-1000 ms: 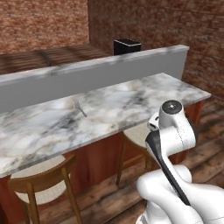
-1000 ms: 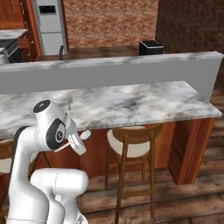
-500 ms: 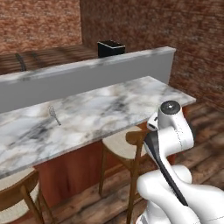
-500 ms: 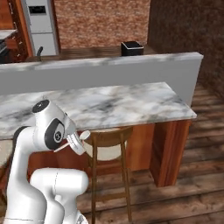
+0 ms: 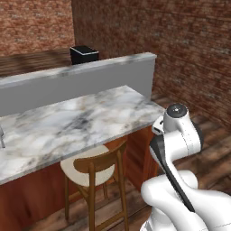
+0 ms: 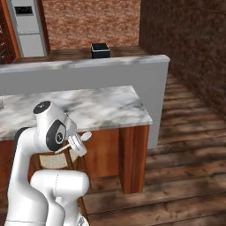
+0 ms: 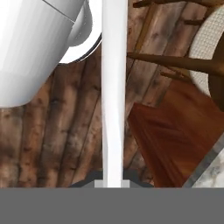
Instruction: Organize the utensils by type. Pick up the wooden spoons from the counter and place them in the open cabinet. Then pick up the metallic utensils from the counter and place them in the open drawer.
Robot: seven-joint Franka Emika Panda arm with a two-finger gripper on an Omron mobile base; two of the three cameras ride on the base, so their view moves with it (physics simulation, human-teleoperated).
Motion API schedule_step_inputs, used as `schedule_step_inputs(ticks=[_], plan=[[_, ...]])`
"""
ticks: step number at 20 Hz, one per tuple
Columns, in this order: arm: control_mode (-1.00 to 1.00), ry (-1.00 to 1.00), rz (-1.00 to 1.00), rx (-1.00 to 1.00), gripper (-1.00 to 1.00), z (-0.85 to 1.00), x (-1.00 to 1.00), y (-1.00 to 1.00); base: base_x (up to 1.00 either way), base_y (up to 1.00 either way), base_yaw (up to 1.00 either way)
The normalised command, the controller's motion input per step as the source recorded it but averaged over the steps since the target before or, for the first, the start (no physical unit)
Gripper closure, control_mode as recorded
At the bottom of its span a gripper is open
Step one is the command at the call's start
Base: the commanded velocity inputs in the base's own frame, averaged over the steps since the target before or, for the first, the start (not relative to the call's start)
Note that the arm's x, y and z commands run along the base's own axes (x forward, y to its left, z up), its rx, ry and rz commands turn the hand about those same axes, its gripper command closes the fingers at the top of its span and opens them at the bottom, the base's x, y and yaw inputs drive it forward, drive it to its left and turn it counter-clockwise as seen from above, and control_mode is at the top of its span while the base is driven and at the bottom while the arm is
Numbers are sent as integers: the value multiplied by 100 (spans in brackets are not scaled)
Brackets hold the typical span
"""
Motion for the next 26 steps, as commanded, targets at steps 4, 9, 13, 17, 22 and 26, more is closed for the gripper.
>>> schedule_step_inputs(ticks=[4, 9, 13, 17, 22, 26], plan=[[100, 0, 0, 0, 100, 0, 0, 0, 41, -100, 0], [100, 0, 0, 0, 100, 0, 0, 0, 46, -100, 7], [100, 0, 0, 0, 100, 0, 0, 0, 53, -100, 13], [100, 0, 0, 0, 100, 0, 0, 0, 60, -99, 20], [100, 0, 0, 0, 100, 0, 0, 0, 63, -92, 23], [100, 0, 0, 0, 100, 0, 0, 0, 67, -77, 26]])
